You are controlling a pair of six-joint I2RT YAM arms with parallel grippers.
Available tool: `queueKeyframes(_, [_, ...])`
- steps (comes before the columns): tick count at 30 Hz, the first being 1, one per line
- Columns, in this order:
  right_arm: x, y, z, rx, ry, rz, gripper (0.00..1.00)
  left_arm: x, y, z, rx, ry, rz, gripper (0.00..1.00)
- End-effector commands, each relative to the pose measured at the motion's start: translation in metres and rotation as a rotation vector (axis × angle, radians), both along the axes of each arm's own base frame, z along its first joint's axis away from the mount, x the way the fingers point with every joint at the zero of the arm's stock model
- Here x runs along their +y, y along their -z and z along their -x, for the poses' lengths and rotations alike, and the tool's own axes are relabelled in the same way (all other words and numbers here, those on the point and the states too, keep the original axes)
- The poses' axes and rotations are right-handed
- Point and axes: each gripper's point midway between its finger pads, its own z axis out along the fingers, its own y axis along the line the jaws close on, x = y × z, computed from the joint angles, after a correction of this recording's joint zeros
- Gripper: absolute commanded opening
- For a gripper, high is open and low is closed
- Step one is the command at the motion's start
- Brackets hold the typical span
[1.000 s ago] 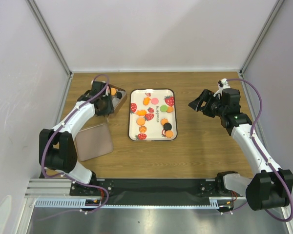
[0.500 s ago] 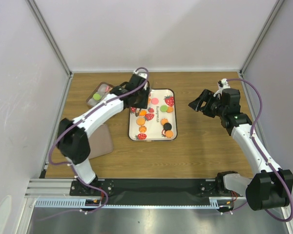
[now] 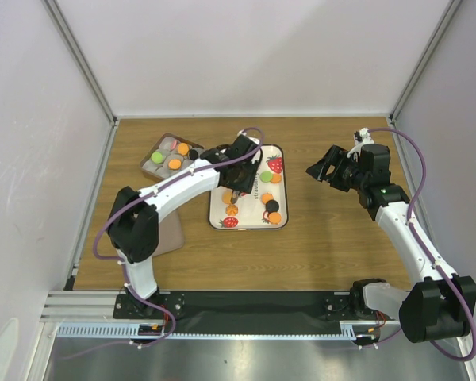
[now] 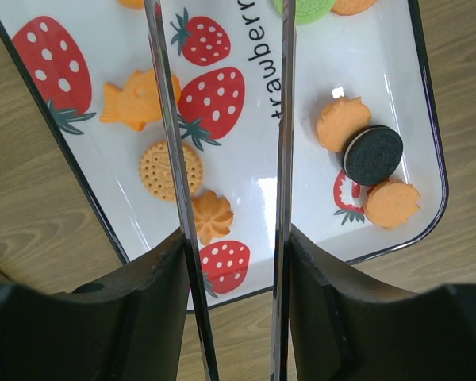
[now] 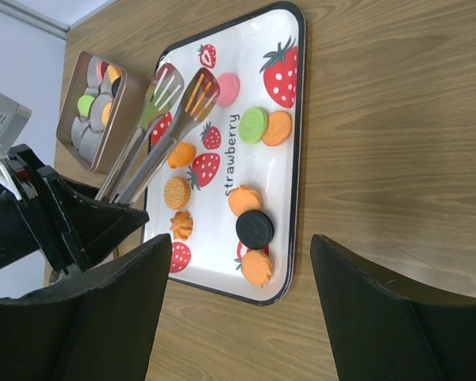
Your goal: Pack the cookies
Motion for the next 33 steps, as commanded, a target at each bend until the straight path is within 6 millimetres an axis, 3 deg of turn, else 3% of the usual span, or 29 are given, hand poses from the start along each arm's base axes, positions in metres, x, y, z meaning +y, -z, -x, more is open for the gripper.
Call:
queueKeyframes(1, [-0.001, -0.016, -0.005, -0.057, -0.003, 0.012, 0.77, -0.011, -0.007, -0.008, -0.039, -0.004, 0.012, 0.52])
queueKeyframes(13, [-0.001, -0.019, -0.003, -0.063, -0.004, 0.013, 0.77, -0.016, 0.019, -0.024, 0.001, -0.014, -0.034, 0.52])
queueKeyframes(33, [-0.002, -0.018, -0.003, -0.060, -0.002, 0.013, 0.77, -0.007, 0.026, -0.030, 0.054, -0.022, 0.021, 0.51])
